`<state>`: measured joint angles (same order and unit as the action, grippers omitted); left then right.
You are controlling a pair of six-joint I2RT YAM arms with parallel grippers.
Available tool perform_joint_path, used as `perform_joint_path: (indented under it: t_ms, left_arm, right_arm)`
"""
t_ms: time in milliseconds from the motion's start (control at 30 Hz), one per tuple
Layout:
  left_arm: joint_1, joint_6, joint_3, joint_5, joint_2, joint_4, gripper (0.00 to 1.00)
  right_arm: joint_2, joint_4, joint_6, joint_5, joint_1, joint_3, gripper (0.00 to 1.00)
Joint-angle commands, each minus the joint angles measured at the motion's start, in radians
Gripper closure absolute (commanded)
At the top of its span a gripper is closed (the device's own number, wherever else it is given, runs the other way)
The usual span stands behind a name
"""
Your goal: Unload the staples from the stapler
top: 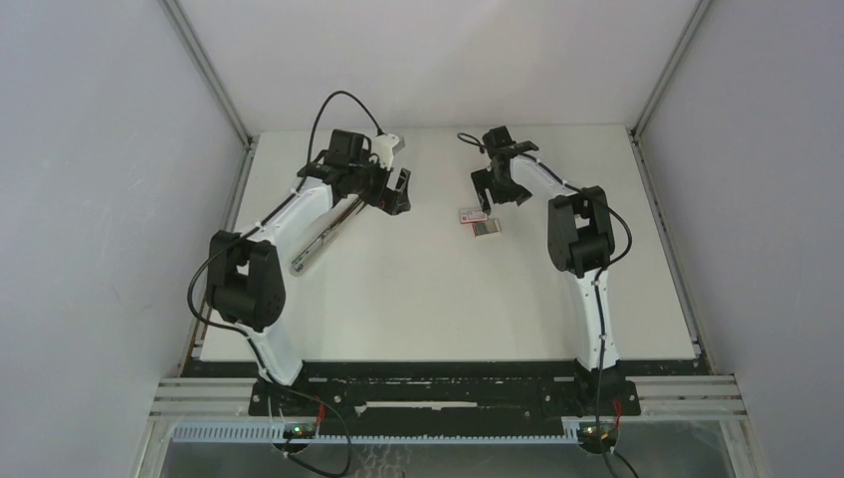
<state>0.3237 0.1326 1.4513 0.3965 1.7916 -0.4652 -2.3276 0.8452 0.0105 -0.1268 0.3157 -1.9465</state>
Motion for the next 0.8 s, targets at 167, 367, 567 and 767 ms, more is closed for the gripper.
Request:
perform_joint_path:
  t_ms: [167, 367, 567, 767]
  left_arm:
    - [-0.007, 0.116, -0.042, -0.036, -0.107, 0.033, 0.0]
    - [-0.007, 0.197, -0.05, -0.008, -0.09, 0.031, 0.0]
    - [-0.004, 0.257, -0.028, 0.028, -0.04, 0.022, 0.0]
    - [0.04, 0.398, 0.069, 0.046, 0.044, -0.084, 0.0]
  right_arm:
    - [-0.041, 0.0, -0.023, 0.03, 0.064, -0.066, 0.18]
    - [-0.039, 0.0, -0.028, 0.093, 0.107, -0.067, 0.18]
    - [-0.013, 0.012, -0.019, 0.138, 0.141, -0.042, 0.18]
    - [0.065, 0.024, -0.029, 0.172, 0.081, -0.036, 0.18]
